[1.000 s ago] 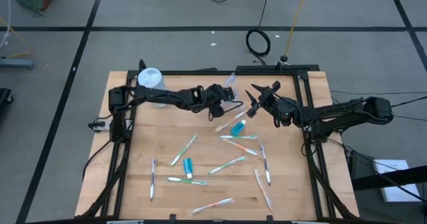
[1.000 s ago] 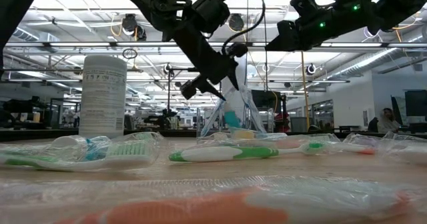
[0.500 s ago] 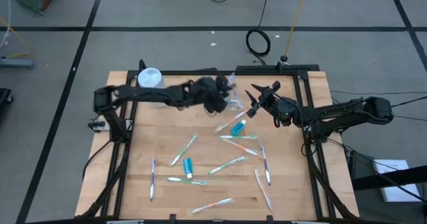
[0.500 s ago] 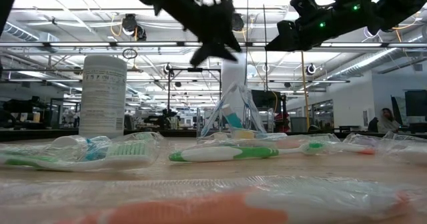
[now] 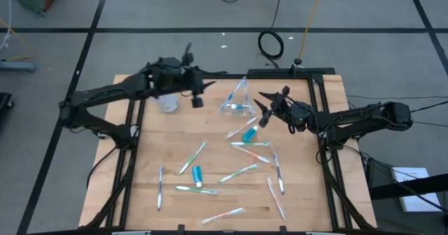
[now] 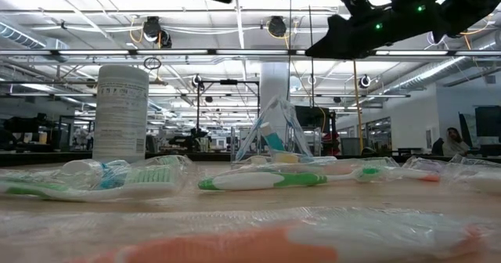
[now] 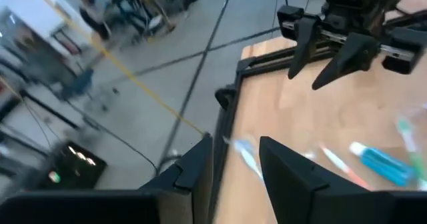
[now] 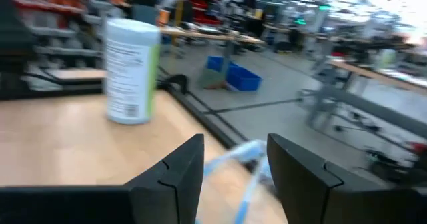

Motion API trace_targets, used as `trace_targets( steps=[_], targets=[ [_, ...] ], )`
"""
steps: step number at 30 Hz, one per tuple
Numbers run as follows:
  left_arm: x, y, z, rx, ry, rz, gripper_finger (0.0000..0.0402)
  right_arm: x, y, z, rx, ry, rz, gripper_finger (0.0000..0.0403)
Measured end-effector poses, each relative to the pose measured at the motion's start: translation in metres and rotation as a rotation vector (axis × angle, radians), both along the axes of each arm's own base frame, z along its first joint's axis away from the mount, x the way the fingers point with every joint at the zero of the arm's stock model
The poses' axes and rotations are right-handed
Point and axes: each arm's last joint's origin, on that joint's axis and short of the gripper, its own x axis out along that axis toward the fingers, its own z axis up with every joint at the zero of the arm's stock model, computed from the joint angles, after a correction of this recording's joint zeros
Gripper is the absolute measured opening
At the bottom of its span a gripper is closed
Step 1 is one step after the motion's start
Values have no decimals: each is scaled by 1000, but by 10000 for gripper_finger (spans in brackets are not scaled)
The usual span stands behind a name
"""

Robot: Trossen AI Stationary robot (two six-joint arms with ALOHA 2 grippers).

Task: Pick & Place toothbrushing station
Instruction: Put the mouthwash into the transparent organizer

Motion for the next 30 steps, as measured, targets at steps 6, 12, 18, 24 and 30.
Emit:
trace_targets(
  steps=[6,12,18,24,30],
  targets=[
    [-27,-8,0,-146,75,49,113,8,-3,-9,33,29,93,155],
    [-26,-9,-17,-236,134,70,96,38,-6,-8,53,133,121,155],
    [-3,-15,-73,-258,183,-26,90,58,-12,-24,110,375,95,155],
    [26,-18,-134,-236,12,-76,90,57,-22,-33,195,400,-61,155],
    [62,-11,-187,-186,-17,-61,76,49,-29,-41,268,435,-203,155]
  ],
)
